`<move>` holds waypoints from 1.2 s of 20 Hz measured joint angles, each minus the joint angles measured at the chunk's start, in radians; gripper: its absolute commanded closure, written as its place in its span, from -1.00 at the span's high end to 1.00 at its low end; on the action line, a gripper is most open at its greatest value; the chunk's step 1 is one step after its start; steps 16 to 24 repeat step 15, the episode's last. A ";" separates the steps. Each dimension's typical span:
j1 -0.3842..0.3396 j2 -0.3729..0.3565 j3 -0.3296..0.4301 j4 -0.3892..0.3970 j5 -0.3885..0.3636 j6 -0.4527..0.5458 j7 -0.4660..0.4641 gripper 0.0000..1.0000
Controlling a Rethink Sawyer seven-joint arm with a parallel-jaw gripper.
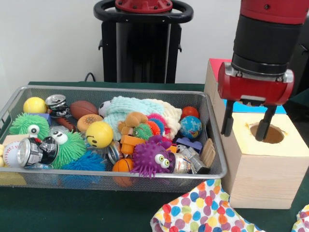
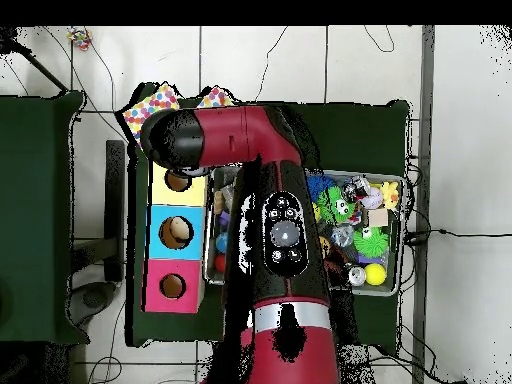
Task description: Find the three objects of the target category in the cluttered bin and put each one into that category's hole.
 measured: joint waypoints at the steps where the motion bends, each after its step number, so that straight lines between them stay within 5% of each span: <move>1: 0.000 -0.004 0.000 0.000 -0.001 0.000 0.000 1.00; 24: 0.000 -0.017 0.000 0.000 -0.006 0.000 0.000 1.00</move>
